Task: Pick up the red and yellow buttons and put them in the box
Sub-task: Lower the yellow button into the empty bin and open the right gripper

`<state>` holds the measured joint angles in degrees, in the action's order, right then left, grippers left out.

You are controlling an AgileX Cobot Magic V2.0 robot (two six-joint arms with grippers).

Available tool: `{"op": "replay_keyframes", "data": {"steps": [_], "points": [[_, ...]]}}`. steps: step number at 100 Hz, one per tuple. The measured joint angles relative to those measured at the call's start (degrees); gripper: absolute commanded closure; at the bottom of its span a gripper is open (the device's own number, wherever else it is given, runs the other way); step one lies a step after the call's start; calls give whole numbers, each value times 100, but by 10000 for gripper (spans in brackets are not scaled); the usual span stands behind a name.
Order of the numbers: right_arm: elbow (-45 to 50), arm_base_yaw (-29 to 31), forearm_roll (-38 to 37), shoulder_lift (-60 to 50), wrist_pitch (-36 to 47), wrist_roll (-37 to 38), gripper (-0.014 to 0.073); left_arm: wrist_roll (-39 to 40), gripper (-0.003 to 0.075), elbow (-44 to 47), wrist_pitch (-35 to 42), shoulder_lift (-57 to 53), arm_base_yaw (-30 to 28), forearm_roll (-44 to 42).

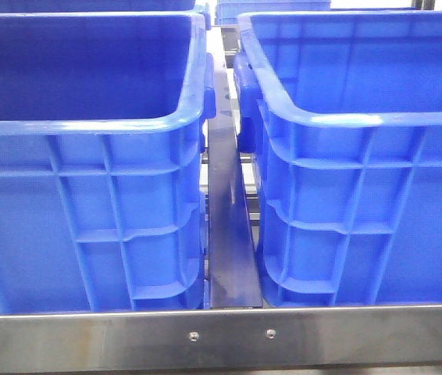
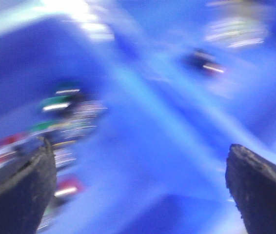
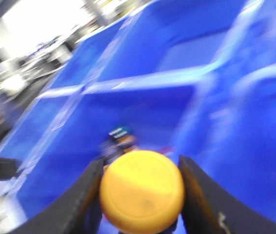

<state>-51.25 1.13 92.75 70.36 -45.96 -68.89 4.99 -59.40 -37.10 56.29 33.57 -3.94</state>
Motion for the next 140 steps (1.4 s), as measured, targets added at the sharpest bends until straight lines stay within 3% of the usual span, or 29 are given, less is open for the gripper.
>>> {"op": "replay_keyframes", "data": {"steps": [18,34,44,61,81,94,107,140], "points": [[0,949,-193,0,323,-318,480,64,100,311,-223,-489,-1442,-75],[0,1395,-373,0,1108,-599,480,66,208,750,-283,-950,-2586,-109],[0,1430,-501,14,1686,-845,480,66,358,1011,-297,-1198,-3016,-124],[0,1430,-482,321,2364,-1256,480,66,742,1344,-176,-1568,-3178,-138],[-54,1430,100,1139,2673,-1914,480,66,739,1396,-90,-1741,-3190,-138],[-179,1430,776,1722,2639,-2803,480,66,739,1396,-92,-1741,-3190,-138],[-330,1430,974,2215,2404,-3566,480,66,739,1398,-92,-1741,-3190,-138],[-898,1430,1030,3165,2013,-4027,480,66,739,1398,-80,-1741,-3190,-138]]}}
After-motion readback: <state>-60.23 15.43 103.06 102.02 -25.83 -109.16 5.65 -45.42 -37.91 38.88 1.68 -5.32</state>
